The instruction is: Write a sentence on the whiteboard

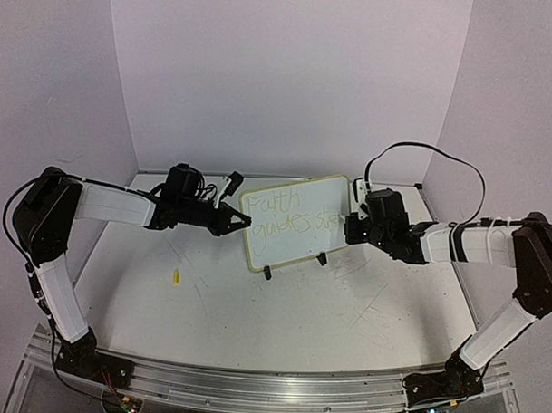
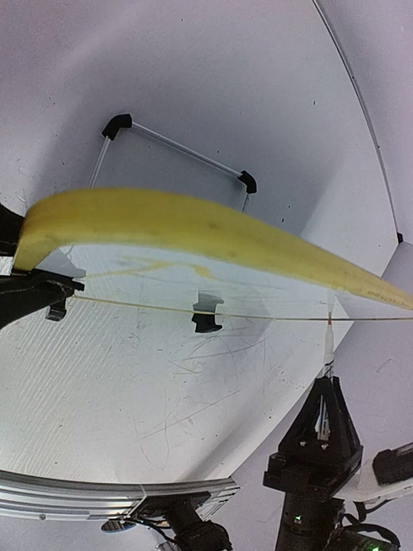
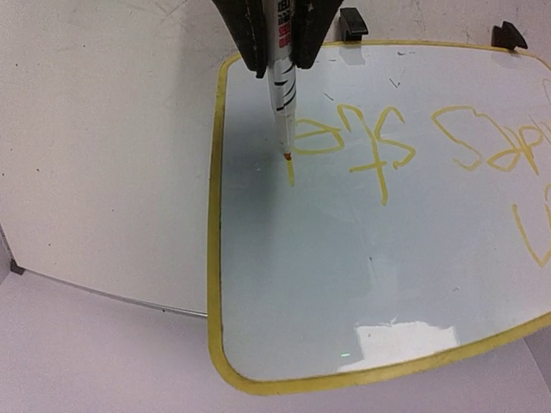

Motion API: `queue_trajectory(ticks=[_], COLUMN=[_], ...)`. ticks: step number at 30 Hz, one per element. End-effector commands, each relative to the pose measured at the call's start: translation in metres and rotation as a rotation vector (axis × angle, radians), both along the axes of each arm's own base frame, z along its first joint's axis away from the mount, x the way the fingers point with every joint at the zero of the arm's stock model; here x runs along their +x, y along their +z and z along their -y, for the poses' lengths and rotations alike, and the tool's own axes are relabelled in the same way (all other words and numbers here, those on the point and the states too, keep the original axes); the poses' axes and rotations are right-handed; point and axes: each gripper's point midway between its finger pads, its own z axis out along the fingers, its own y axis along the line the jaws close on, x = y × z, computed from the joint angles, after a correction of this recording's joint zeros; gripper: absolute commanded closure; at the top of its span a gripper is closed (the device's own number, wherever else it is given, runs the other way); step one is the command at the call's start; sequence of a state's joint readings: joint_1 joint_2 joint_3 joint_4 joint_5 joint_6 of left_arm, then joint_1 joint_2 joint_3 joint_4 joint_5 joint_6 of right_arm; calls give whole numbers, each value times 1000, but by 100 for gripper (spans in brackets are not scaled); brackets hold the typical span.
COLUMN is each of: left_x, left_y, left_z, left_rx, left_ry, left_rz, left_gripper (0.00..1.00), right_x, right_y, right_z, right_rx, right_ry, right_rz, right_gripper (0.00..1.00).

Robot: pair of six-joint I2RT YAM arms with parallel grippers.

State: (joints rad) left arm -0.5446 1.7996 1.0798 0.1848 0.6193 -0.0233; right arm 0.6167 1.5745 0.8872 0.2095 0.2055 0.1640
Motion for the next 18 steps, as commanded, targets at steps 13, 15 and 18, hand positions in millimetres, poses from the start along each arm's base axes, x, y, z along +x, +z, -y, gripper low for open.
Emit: queue_trajectory(ticks=[13,15,18], left_x=[33,33,33], left_y=[-26,-25,-24], left_z=[-35,-35,-35], left_rx=[186,185,183], left_ry=[165,164,163], left_rz=[79,79,81], left_gripper=[100,100,100], right_x=[-11,-4,2], right_y=[37,38,38], right_z=[-6,-4,-4], right_rx=[111,99,97], right_ry=[48,34,30], right_rz=[47,54,60], right_gripper=[100,100,100])
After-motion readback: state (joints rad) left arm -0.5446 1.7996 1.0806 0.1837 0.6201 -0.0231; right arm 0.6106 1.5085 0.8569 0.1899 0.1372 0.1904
